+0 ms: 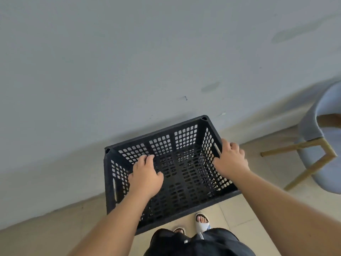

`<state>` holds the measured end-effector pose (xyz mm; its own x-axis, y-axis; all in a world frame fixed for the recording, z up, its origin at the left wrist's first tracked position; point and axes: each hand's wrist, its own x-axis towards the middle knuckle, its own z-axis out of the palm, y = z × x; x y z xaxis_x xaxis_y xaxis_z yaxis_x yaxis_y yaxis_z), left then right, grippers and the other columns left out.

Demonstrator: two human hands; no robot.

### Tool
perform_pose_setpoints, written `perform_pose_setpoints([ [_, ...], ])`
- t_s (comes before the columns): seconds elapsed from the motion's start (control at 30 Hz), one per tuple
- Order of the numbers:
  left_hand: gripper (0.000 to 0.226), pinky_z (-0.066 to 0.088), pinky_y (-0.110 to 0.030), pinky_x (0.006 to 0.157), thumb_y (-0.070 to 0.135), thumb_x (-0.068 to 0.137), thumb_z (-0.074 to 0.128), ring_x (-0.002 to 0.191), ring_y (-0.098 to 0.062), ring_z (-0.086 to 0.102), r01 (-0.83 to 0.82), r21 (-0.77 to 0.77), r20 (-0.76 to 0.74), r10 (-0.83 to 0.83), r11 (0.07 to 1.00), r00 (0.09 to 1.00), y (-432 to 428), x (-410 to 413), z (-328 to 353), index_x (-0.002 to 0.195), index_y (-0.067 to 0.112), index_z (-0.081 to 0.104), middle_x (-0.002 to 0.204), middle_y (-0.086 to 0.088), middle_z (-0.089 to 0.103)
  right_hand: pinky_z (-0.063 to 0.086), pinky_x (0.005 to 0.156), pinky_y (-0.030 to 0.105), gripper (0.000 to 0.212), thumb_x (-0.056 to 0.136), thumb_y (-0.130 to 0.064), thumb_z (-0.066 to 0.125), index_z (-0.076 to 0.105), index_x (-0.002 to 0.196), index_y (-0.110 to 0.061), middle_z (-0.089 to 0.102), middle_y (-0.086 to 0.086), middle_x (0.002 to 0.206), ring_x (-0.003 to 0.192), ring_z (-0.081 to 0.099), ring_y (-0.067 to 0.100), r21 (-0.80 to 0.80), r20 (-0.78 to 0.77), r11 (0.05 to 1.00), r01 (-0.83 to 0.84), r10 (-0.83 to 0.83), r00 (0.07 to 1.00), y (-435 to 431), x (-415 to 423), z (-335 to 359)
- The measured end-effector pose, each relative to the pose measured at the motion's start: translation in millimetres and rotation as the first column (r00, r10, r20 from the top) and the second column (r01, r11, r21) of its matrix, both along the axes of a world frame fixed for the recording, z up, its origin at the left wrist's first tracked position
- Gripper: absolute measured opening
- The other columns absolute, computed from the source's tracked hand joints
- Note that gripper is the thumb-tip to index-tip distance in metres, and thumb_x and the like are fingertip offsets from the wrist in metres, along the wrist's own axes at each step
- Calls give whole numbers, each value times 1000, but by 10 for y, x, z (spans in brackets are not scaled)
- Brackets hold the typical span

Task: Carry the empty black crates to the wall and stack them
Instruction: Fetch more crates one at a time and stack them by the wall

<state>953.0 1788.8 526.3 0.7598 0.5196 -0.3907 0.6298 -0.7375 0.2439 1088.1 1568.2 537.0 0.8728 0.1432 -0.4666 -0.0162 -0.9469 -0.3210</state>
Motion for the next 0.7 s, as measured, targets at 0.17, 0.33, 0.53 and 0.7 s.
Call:
perform_pose_setpoints([
  [0.17, 68, 34, -49, 112, 43, 97, 51, 145, -23, 29, 285, -27, 30, -284, 958, 958, -316, 257, 104, 158, 27, 26, 161, 5, 24, 33, 108, 52, 64, 92, -29, 48, 21, 150, -28, 27, 8, 154, 137, 28, 34, 22, 8, 984, 174, -174, 985, -179, -443, 190],
  [0.33, 67, 36, -51, 111, 45, 98, 49, 144, -24, 33, 534, -45, 55, -531, 845, 845, -652, 315, 189, 158, 27, 25, 162, 4, 27, 30, 109, 52, 65, 94, -30, 45, 18, 152, -32, 26, 3, 156, 140, 25, 33, 46, 33, 942, 333, -335, 942, -441, -1009, 263],
  [0.53, 66, 39, -50, 108, 46, 97, 46, 141, -24, 38, 745, -66, 48, -744, 664, 667, -1286, 148, 369, 157, 26, 26, 160, 2, 31, 29, 110, 52, 69, 94, -34, 45, 10, 154, -33, 25, 5, 156, 140, 24, 33, 37, 57, 831, 555, -556, 829, -1053, -1741, 371],
  [0.7, 64, 43, -48, 104, 46, 96, 48, 138, -27, 41, 871, -21, 79, -868, 491, 491, -2166, -97, 482, 154, 25, 31, 157, 0, 36, 34, 106, 50, 71, 93, -38, 47, 11, 154, -33, 28, 3, 154, 139, 28, 31, -15, 88, 686, 728, -724, 684, -1820, -2394, 419],
])
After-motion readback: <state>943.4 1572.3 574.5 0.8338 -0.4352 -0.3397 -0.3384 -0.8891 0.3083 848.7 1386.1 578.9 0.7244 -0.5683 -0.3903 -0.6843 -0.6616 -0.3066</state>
